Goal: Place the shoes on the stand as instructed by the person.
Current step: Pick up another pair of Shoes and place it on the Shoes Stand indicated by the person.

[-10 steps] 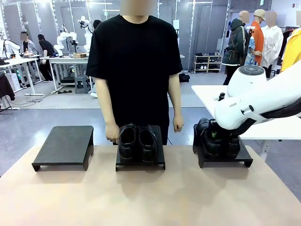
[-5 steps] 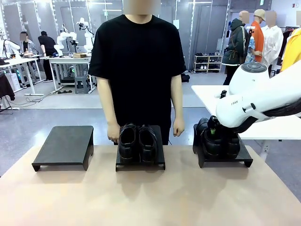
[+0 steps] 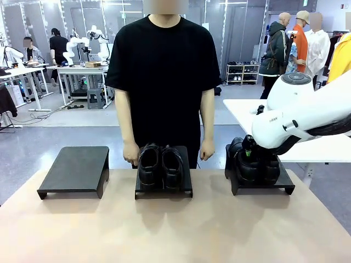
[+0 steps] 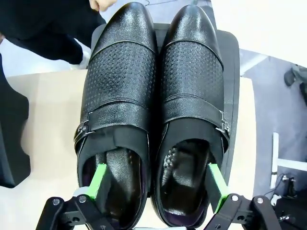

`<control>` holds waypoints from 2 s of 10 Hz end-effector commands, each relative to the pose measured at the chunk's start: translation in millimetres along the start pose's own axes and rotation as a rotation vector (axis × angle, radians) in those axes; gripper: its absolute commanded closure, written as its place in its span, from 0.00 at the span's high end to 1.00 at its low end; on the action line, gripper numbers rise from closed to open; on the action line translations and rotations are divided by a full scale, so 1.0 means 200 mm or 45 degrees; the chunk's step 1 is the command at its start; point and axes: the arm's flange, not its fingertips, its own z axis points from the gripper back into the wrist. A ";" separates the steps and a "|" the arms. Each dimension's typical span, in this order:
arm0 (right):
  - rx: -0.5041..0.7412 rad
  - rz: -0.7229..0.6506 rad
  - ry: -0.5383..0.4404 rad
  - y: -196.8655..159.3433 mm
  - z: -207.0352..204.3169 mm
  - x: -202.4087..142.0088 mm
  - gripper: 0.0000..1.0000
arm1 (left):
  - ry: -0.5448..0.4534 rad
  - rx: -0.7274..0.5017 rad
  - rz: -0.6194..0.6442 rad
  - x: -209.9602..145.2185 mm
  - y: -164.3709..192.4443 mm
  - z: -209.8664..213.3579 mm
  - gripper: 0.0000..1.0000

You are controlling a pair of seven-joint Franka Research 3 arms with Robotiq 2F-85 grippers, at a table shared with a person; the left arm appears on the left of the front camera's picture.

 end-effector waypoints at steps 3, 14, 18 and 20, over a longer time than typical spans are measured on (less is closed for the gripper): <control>-0.003 0.005 -0.001 0.00 0.00 0.00 1.00 | 0.011 -0.011 -0.016 0.00 0.01 0.00 1.00; 0.536 -0.256 0.264 -0.53 0.68 -0.10 1.00 | 0.011 -0.011 -0.016 0.00 0.01 0.00 1.00; 1.049 -0.551 0.253 -0.98 0.88 -0.61 1.00 | 0.011 -0.011 -0.016 0.00 0.01 0.00 1.00; 1.187 -0.684 0.213 -1.15 0.93 -0.93 1.00 | 0.011 -0.011 -0.016 0.00 0.01 0.00 1.00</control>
